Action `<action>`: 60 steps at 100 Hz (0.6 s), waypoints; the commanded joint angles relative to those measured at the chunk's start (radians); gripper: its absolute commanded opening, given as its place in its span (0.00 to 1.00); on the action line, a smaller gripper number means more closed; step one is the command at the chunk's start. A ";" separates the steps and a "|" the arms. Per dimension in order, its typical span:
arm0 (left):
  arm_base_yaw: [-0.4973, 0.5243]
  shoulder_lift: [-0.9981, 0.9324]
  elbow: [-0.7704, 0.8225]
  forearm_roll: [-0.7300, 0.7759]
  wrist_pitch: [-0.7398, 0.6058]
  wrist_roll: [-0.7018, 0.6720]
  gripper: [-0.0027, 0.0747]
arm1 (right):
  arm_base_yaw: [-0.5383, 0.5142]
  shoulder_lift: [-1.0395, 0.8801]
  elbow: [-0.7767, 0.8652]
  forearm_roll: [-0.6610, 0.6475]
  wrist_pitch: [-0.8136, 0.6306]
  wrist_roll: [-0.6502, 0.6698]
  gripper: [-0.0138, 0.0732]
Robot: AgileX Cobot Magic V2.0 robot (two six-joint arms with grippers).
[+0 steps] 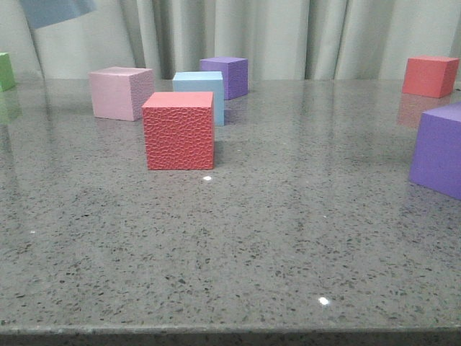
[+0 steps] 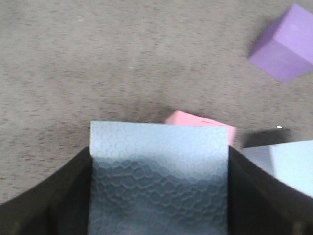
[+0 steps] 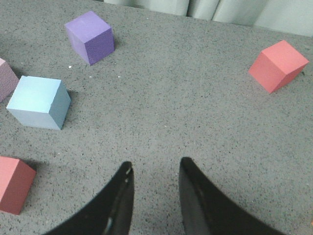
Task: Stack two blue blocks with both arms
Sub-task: 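Lift the second light blue cube with the left gripper toward the first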
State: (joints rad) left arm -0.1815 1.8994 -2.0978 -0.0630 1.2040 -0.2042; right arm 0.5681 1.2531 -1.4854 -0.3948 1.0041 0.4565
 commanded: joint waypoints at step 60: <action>-0.237 -0.016 -0.032 0.034 -0.160 -0.117 0.44 | -0.114 -0.149 0.107 -0.041 -0.103 0.027 0.44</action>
State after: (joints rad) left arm -0.3944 1.9190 -2.0978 -0.0279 1.1054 -0.3012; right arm 0.4772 1.1460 -1.3594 -0.3954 0.9667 0.4811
